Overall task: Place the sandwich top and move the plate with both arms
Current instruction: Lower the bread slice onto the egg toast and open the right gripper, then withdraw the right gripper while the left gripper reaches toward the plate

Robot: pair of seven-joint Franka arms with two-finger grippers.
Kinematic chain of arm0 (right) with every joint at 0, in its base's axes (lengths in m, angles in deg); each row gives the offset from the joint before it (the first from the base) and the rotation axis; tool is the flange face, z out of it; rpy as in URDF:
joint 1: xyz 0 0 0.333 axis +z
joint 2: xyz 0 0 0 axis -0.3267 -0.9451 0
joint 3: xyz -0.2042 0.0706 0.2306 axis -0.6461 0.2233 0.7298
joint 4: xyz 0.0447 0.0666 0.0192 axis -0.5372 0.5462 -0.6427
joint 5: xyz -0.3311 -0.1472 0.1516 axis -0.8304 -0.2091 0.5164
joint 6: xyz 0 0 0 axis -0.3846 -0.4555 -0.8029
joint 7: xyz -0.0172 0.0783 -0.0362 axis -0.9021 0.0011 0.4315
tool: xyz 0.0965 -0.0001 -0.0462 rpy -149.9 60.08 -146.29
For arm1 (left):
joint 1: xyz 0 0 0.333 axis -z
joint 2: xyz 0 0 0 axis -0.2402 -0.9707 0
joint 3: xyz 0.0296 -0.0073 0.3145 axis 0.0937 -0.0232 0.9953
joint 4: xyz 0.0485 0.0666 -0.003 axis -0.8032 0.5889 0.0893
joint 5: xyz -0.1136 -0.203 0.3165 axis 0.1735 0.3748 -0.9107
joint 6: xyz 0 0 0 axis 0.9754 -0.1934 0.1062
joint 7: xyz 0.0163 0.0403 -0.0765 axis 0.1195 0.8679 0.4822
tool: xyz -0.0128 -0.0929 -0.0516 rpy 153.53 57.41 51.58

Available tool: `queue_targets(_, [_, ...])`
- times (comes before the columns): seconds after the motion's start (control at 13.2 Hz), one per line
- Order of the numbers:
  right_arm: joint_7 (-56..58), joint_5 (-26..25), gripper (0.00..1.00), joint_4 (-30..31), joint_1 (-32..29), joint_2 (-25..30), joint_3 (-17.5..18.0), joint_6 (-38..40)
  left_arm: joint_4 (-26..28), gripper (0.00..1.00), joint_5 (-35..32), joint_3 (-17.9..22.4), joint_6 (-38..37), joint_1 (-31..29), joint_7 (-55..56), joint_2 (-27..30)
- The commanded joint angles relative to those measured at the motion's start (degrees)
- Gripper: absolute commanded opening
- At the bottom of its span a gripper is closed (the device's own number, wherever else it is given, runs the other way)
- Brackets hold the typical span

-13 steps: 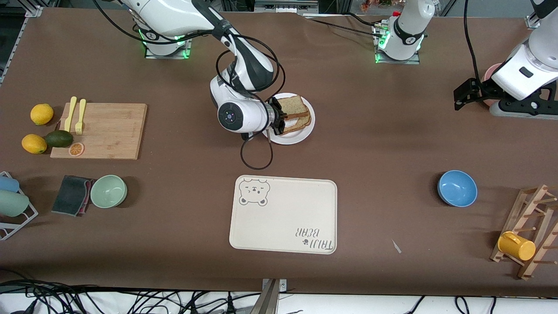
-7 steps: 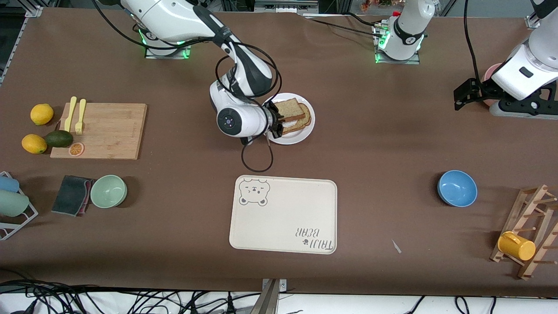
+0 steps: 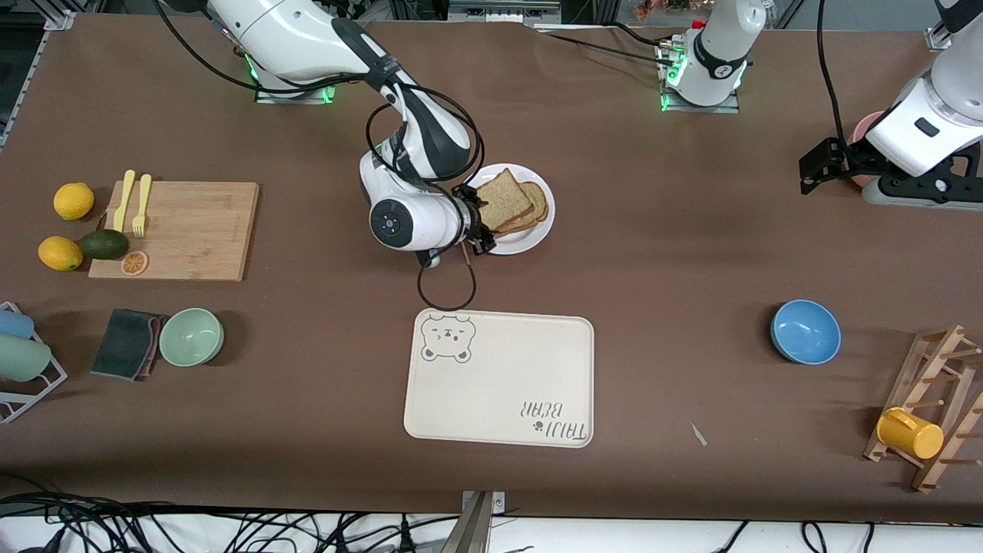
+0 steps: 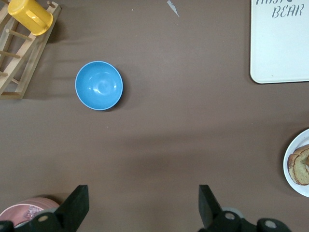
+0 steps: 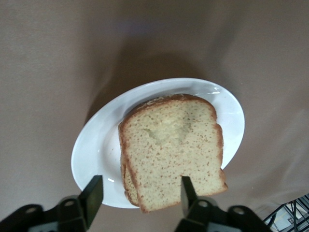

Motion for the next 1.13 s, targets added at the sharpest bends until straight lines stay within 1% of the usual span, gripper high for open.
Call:
queue_targets(0.0, [0.3,-3.4,0.99,-0.7,-0.3,3.0,0.4,0.7,-0.2,1.00,1.1,0.2,-0.6,0.1,0.4,0.2])
queue_targets(0.15, [2.7,-9.8,0.99,-0.6,-0.3,5.3,0.4,0.7,-0.2,1.00,1.3,0.3,-0.6,0.1,0.1,0.2])
queue_targets(0.23, [5.1,-10.8,0.99,-0.6,-0.3,6.7,0.3,0.7,-0.3,1.00,1.4,0.2,-0.6,0.3,0.2,0.2])
queue_targets(0.38, [11.8,-10.4,0.99,-0.4,-0.9,8.7,-2.7,1.1,-1.0,1.00,1.4,0.1,-0.7,0.5,-0.1,-0.9])
queue_targets(0.6, [23.0,-10.0,0.99,-0.5,-2.1,9.9,-5.2,2.1,-2.2,1.00,1.6,-0.3,-2.2,1.2,-0.4,-2.6])
queue_targets(0.68, [27.0,-10.1,0.99,-0.5,-3.4,10.2,-5.7,2.4,-2.1,1.00,3.2,-0.8,-2.4,1.3,-0.4,-2.9])
queue_targets(0.76, [31.4,-10.1,0.99,-0.4,-4.1,10.8,-6.8,4.7,-2.0,1.00,5.7,-0.8,-3.4,1.3,-0.5,-3.8])
queue_targets(0.83, [37.1,-10.2,0.99,-0.5,-4.4,11.0,-10.4,9.1,-2.1,1.00,7.7,-0.8,-4.7,1.3,-0.6,-4.6])
queue_targets(0.91, [42.3,-10.0,0.99,-0.8,-4.6,11.1,-13.1,11.7,-2.1,1.00,9.7,-0.8,-4.7,1.4,-0.6,-5.5])
queue_targets(0.98, [46.4,-10.1,0.99,-1.2,-4.6,11.2,-14.9,12.8,-2.1,1.00,12.9,-0.8,-4.7,1.4,-0.7,-7.0])
queue_targets(1.06, [50.8,-10.3,0.99,-1.2,-4.7,12.5,-17.2,15.0,-2.2,1.00,16.7,-0.8,-4.6,1.4,-0.6,-9.0])
